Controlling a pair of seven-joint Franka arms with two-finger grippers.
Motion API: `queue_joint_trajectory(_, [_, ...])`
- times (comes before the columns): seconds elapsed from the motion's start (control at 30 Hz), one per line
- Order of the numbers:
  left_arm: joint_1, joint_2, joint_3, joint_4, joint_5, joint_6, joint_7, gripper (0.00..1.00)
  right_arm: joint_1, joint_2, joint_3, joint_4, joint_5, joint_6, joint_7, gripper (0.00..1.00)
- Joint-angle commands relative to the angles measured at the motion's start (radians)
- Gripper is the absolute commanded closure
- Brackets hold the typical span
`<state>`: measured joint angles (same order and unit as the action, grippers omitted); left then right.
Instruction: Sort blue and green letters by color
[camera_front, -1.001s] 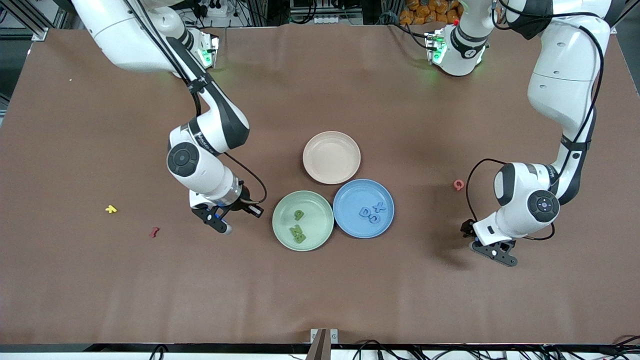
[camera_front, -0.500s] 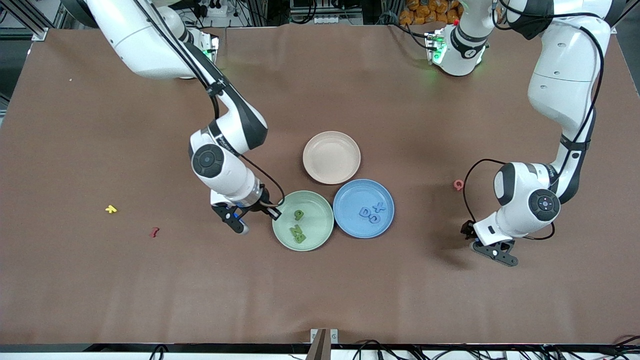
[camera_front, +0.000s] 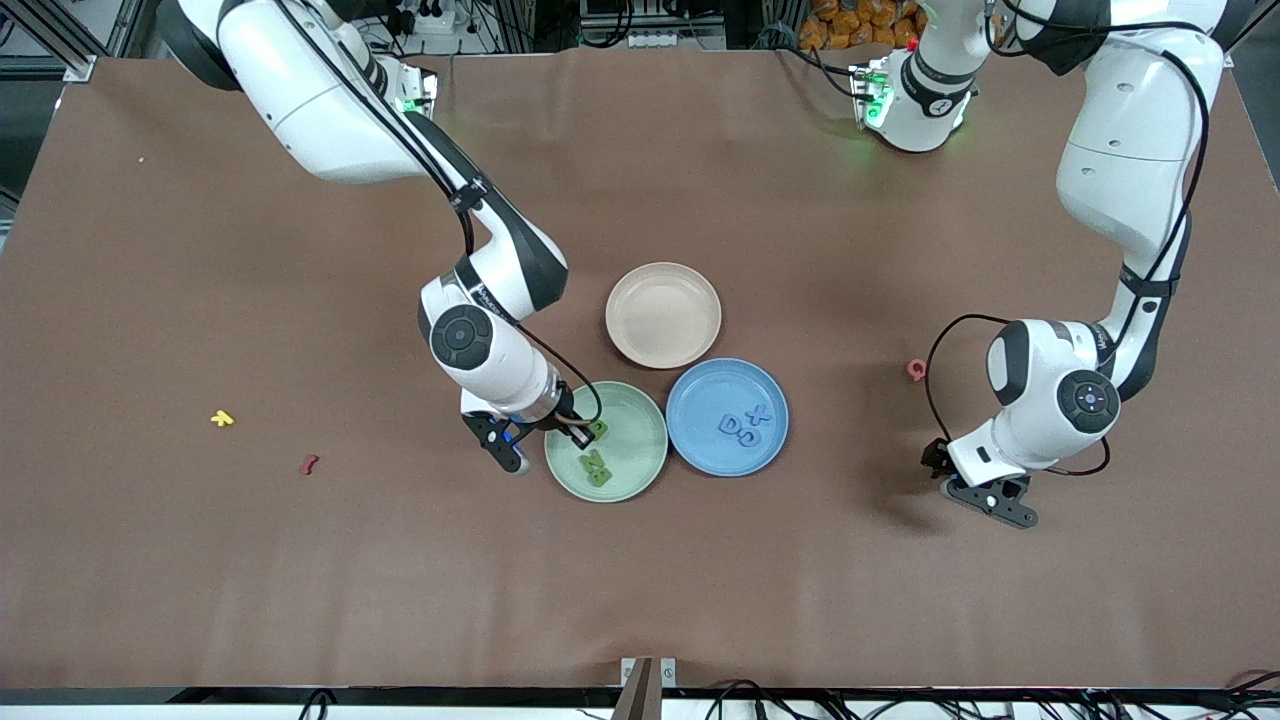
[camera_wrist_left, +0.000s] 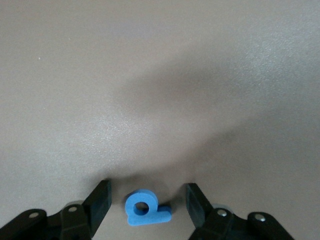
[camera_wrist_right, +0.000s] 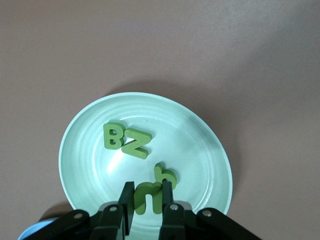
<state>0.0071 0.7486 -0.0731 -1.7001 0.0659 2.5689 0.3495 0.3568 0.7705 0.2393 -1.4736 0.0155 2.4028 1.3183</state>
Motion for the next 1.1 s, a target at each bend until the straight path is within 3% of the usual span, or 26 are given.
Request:
queue_joint_trajectory(0.0, [0.014,-0.022,-0.005,-0.059,-0.020,0.013,0.009,0.30,0.008,0.024,-0.005,0.039,-0.020,-0.007,0.033,0.96])
queue_joint_trajectory(0.5, [0.016,-0.032,-0.007,-0.092,-0.021,0.045,0.008,0.31,0.027,0.055,-0.005,0.062,-0.022,0.004,0.075,0.88])
queue_joint_trajectory(0.53, [0.016,-0.034,-0.007,-0.093,-0.021,0.047,0.008,0.34,0.028,0.058,-0.005,0.064,-0.022,0.004,0.076,0.83])
queue_joint_trajectory(0.57, [0.017,-0.034,-0.007,-0.096,-0.021,0.053,0.008,0.38,0.028,0.058,-0.005,0.064,-0.022,0.006,0.078,0.70])
queue_joint_trajectory(0.7, [0.017,-0.034,-0.007,-0.102,-0.021,0.059,0.006,0.44,0.030,0.061,-0.005,0.064,-0.025,0.004,0.088,0.03])
queue_joint_trajectory(0.9, [0.017,-0.034,-0.007,-0.104,-0.029,0.065,0.006,0.51,0.030,0.061,-0.005,0.064,-0.055,0.001,0.090,0.00])
queue_joint_trajectory(1.07, [0.017,-0.034,-0.007,-0.104,-0.038,0.065,0.006,0.63,0.028,0.061,-0.005,0.064,-0.055,0.001,0.088,0.00])
